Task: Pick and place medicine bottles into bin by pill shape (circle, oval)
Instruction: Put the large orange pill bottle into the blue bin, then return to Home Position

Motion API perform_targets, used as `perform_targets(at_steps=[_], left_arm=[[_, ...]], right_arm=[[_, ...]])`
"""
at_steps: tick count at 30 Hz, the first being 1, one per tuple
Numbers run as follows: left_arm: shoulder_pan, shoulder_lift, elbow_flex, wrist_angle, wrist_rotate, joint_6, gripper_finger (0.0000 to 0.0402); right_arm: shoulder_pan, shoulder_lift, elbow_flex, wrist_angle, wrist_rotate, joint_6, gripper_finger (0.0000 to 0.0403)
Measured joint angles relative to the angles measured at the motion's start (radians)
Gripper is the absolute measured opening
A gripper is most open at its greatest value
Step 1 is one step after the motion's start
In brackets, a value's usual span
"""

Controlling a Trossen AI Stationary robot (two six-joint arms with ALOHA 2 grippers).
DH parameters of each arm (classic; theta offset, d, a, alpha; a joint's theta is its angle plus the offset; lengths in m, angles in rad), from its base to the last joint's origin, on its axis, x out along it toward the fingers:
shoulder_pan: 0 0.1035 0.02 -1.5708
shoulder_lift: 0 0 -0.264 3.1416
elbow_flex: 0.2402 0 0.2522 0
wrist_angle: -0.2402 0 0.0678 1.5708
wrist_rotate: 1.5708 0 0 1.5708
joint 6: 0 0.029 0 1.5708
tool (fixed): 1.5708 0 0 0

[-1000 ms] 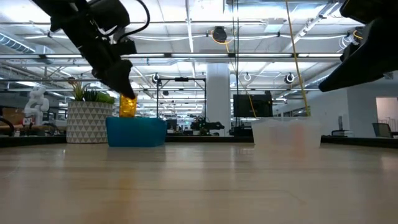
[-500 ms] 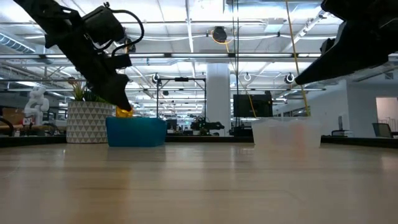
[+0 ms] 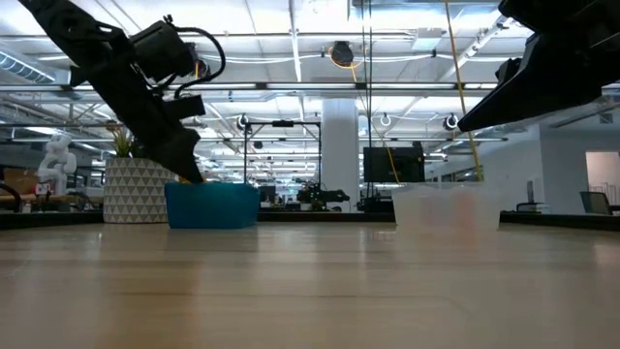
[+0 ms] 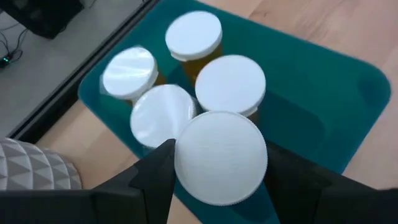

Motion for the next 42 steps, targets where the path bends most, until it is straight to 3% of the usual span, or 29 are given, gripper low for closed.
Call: perform_targets(at_steps=[11,21,26,31,36,39,42], left_arm=[[-0.005,0.043,0.0,0.033,0.0,0.011,0.0222],[-0.005,0.017,0.001,0.033,0.002,0.012,0.0314],[-0.01,-0.063,0.046,-0.039,0.006,0.013,0.0334],[-0.05,-0.161,0.102,-0.116,0.007,0.02,0.0335],[-0.127,-0.262,0.125,-0.126,0.007,0.019,0.0331],[-0.188,-0.322,0.127,-0.123,0.011,0.027,0.0307],[-0.253,-0.368,0.127,-0.124,0.015,0.049,0.0257]], right_arm=[[0.0,0.0,0.0,0.0,-0.022,-0.013,0.0102],[0.0,0.0,0.0,0.0,-0.022,-0.023,0.0102],[-0.007,-0.035,0.0,0.003,-0.023,-0.063,0.0102],[-0.028,-0.122,0.0,-0.001,-0.066,-0.138,0.0097],[-0.059,-0.226,0.0,-0.014,-0.116,-0.264,0.0056],[-0.083,-0.288,0.0,-0.026,-0.161,-0.326,0.0022],[-0.104,-0.353,-0.018,-0.023,-0.211,-0.395,0.0004]])
